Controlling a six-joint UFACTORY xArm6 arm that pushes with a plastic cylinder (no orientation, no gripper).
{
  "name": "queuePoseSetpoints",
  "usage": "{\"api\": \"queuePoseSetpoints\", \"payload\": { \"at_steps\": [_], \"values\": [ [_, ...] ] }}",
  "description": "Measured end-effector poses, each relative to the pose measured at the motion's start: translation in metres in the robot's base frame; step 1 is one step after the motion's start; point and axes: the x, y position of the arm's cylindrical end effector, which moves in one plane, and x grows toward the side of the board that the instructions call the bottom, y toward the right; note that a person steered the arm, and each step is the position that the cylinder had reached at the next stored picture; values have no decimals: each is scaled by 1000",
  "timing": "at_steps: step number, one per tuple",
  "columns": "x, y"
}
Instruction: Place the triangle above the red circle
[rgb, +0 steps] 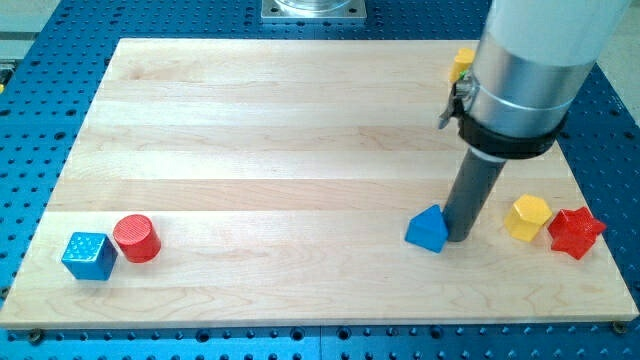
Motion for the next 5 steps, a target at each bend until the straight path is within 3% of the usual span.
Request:
{"api": "queuePoseSetpoints", "payload": {
  "at_steps": [3,5],
  "values": [
    [21,-93],
    [42,-91]
  ]
}}
